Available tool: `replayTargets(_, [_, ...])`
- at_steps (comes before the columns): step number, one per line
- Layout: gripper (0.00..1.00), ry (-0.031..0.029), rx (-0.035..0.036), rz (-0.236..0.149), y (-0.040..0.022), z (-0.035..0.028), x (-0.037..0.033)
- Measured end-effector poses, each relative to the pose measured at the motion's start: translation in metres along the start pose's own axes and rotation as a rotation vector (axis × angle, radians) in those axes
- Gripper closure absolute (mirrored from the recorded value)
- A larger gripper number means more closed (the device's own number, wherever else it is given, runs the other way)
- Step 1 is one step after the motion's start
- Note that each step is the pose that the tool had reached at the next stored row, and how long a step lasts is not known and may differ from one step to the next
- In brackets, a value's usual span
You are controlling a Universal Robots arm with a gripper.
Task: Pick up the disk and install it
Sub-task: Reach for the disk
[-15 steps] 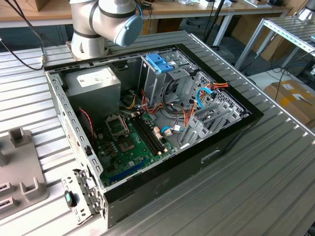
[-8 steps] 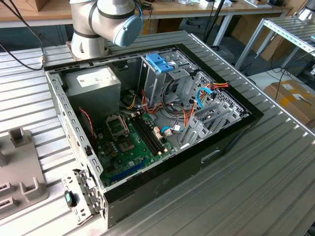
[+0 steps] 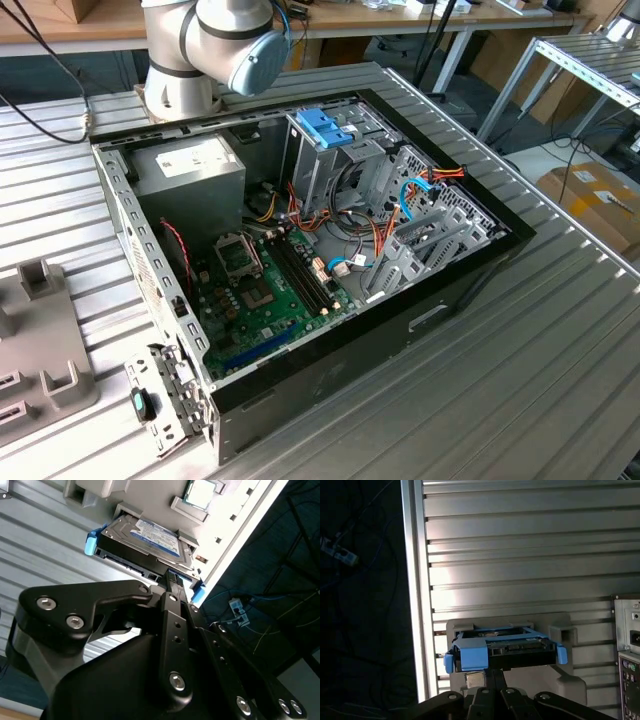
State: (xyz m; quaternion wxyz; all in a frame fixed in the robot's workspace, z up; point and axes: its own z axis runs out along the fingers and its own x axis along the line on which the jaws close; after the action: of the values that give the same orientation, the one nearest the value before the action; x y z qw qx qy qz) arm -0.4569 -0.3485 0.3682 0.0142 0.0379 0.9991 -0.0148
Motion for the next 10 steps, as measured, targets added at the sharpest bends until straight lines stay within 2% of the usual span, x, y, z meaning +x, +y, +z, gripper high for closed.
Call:
replayTargets(3, [0.89, -0.0001, 0.0001, 0.000, 0.0000, 0.0001, 0.0000])
replayTargets(5, [0.89, 0.0009, 0.0036, 0.000, 0.0001, 0.0008, 0.0000])
replayTargets(7, [0.89, 0.0072, 0.0080, 0.000, 0.0001, 0.0017, 0.0001])
replayTargets(10, [0.89, 0.0143, 0.0103, -0.001, 0.0002, 0.0026, 0.0002])
